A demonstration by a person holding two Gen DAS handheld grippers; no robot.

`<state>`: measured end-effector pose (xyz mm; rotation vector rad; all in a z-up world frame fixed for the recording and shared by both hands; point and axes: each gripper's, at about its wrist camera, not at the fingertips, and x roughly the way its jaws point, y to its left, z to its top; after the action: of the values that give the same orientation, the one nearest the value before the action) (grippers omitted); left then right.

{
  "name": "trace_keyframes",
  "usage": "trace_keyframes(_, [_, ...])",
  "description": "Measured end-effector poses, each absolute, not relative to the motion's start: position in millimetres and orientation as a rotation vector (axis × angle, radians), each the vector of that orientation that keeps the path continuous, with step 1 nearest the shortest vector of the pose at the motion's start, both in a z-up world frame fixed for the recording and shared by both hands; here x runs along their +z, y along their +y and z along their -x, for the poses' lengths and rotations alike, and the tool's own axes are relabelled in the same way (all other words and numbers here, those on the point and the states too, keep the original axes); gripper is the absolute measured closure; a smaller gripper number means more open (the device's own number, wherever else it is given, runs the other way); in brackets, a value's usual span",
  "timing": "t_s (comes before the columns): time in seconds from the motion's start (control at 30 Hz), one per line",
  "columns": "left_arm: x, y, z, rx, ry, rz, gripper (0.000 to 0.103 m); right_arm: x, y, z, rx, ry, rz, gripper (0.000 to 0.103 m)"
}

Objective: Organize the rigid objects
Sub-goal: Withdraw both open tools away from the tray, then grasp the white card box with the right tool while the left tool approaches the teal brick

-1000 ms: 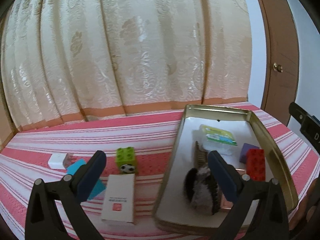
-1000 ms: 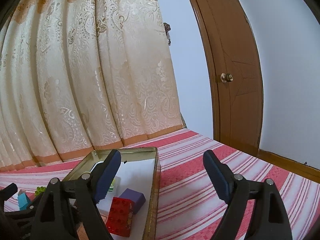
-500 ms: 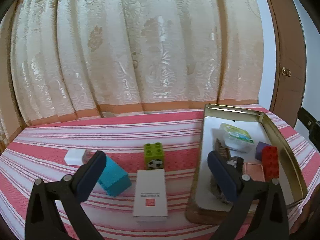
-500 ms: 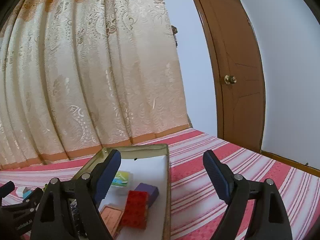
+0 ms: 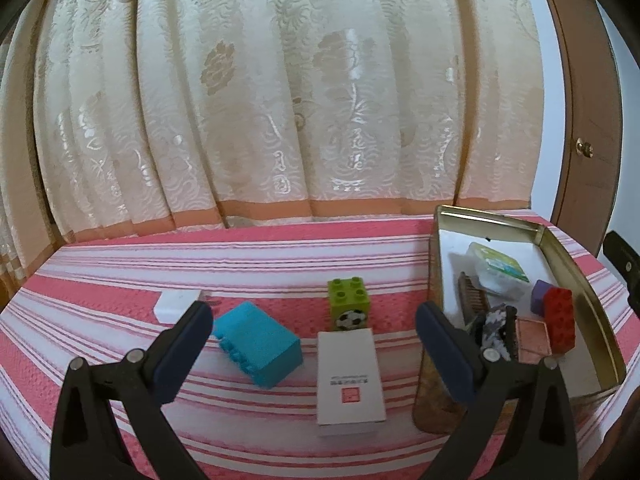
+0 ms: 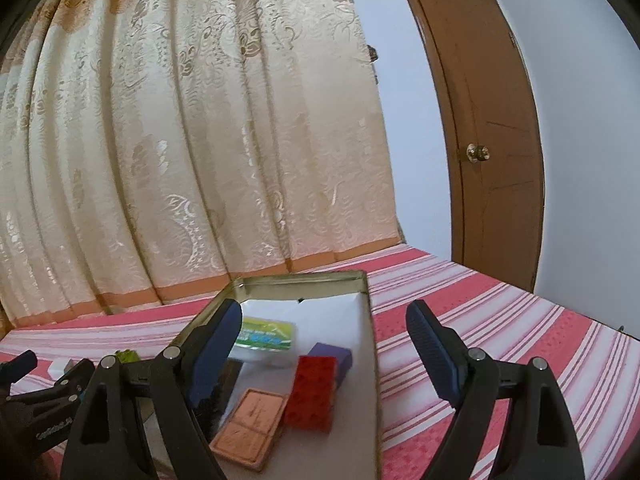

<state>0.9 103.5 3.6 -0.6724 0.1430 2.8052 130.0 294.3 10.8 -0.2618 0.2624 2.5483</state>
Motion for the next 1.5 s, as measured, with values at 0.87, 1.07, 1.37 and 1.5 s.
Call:
trace_keyframes(0.87, [-4.3, -32.3, 43.5, 2.994, -0.018, 0.835, 0.001, -3.2, 161.1, -83.9, 2.879, 0.199, 0.586, 0.018])
trace_keyframes(1.07, [-5.3, -51.4, 51.1, 3.048, -0.018, 0.875, 0.001, -16.9, 142.7, -62.2, 2.919, 0.310, 0.777, 0.024])
trace_keyframes(1.37, [-2.0, -53.6, 51.1, 3.051, -0.034, 0.873, 0.001, -24.7, 121.5, -49.5, 2.935, 0.337, 0.875, 0.027])
trace_keyframes(1.5, [-1.3, -56.5, 50.9, 3.049, -0.054, 0.875, 0.001, -33.6, 125.7, -31.6, 2.869, 0.415, 0.974, 0.027])
